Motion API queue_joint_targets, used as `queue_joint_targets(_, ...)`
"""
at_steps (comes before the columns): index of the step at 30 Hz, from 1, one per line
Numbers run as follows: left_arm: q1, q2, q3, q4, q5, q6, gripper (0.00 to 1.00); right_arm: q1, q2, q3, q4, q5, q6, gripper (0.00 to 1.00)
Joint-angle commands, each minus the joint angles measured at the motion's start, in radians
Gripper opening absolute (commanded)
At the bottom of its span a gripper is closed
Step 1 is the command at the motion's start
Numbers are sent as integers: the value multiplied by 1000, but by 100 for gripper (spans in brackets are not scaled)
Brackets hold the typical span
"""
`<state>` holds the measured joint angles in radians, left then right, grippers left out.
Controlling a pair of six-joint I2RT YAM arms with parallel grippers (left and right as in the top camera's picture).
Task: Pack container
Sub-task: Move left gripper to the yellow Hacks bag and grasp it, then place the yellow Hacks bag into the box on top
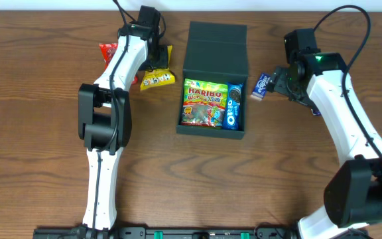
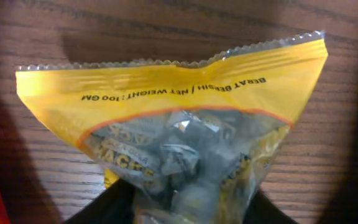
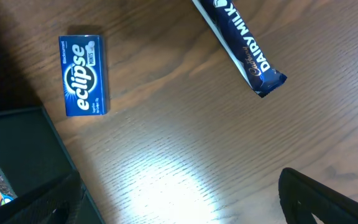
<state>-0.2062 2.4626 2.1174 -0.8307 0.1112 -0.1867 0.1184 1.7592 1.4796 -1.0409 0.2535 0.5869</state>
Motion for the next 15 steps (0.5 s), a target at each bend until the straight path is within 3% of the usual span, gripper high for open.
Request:
queue_joint_targets(1, 4, 18, -1, -7, -7, -1, 39, -7, -14, -2, 0, 0, -12, 99)
queue_joint_targets(5, 4, 14, 1, -16, -8, 29, 26, -7, -14, -2, 0, 1, -13, 99)
queue_joint_targets(9, 4, -14, 36, -53, -19, 81, 6, -7, -14, -2, 1, 1, -13, 99)
queue_joint_targets(15, 0, -126, 109, -92, -26, 288, 6, -9, -14, -2, 0, 1, -13, 99)
